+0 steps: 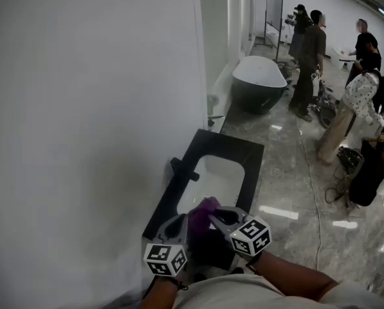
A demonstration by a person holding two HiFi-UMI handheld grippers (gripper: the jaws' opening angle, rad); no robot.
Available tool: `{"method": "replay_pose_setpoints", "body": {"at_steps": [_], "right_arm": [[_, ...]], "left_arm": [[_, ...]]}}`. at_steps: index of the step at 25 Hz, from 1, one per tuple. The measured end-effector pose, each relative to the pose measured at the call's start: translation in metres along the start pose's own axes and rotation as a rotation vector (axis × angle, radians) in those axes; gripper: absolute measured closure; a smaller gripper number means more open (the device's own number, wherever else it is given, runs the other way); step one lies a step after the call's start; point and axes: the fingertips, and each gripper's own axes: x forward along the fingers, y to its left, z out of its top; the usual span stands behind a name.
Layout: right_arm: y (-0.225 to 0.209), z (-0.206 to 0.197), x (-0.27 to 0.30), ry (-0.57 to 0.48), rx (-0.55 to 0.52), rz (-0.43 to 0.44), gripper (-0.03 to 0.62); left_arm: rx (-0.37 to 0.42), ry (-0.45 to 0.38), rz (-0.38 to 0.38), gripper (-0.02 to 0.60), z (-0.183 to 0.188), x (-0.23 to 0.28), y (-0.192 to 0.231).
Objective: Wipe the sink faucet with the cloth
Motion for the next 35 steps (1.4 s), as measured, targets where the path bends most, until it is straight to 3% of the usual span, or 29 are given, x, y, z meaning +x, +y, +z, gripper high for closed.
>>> {"method": "replay_pose_setpoints", "body": {"at_steps": [8, 22, 31, 35], "right_arm": [[0.001, -0.006, 0.001, 0.006, -0.006, -0.006, 0.546], [0.011, -0.01, 0.002, 0.022, 0.014, -0.021, 0.546], [0.024, -0.012, 0.011, 0.016, 0.029, -0.059, 0.543], [0.009, -0.015, 0.024, 0.034, 0.027, -0.046, 0.542]], "left_arm": [[0.027, 0.004, 0.002, 0.575, -0.004, 0.0, -0.001], [0.0, 0.019, -0.009, 0.575, -0.005, -0.01, 0.006], [0.007, 0.035, -0.061, 0.575, -0.008, -0.015, 0.02], [-0.002, 0.048, -0.062, 0.575, -0.015, 0.002, 0.028]]}}
